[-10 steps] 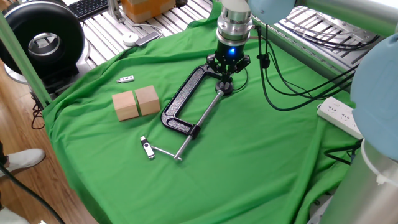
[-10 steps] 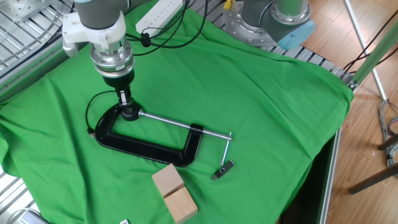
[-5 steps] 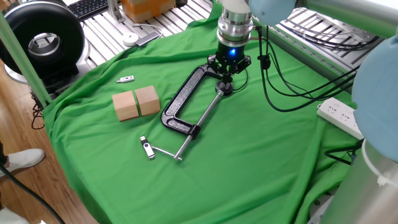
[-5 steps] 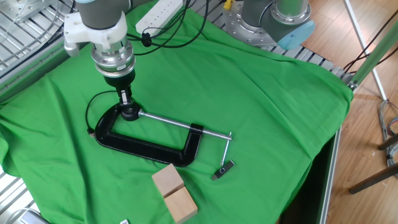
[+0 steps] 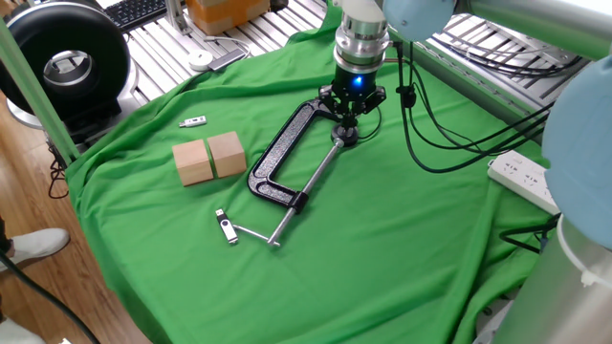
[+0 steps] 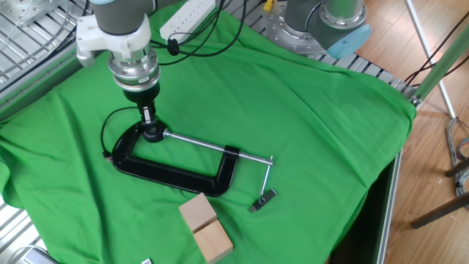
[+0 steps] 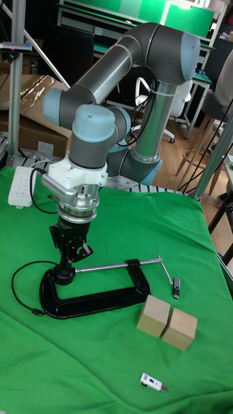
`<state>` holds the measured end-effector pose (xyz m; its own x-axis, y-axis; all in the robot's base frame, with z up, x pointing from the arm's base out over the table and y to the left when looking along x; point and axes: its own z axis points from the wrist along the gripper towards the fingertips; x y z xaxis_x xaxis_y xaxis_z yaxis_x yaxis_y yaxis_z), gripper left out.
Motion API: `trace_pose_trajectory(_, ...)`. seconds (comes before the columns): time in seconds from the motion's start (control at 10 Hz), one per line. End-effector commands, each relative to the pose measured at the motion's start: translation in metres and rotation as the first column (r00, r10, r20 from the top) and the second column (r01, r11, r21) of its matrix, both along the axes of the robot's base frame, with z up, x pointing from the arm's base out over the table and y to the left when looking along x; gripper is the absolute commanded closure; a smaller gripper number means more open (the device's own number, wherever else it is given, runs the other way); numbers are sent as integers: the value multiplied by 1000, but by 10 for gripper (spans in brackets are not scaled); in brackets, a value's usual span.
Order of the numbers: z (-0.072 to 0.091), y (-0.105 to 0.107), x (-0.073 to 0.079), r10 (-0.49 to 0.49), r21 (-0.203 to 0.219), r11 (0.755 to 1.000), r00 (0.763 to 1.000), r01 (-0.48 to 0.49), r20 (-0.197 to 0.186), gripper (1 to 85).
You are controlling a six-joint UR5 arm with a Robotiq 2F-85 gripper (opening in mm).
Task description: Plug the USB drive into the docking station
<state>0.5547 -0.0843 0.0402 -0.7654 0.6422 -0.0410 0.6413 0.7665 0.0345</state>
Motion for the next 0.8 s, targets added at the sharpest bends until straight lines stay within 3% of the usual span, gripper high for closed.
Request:
trace_pose_trajectory(0.0,0,3,2,-7,12,1000,1000,7,7,840)
trace_pose_trajectory(0.7,3,2,6,-7,24,1000,1000,7,19,840)
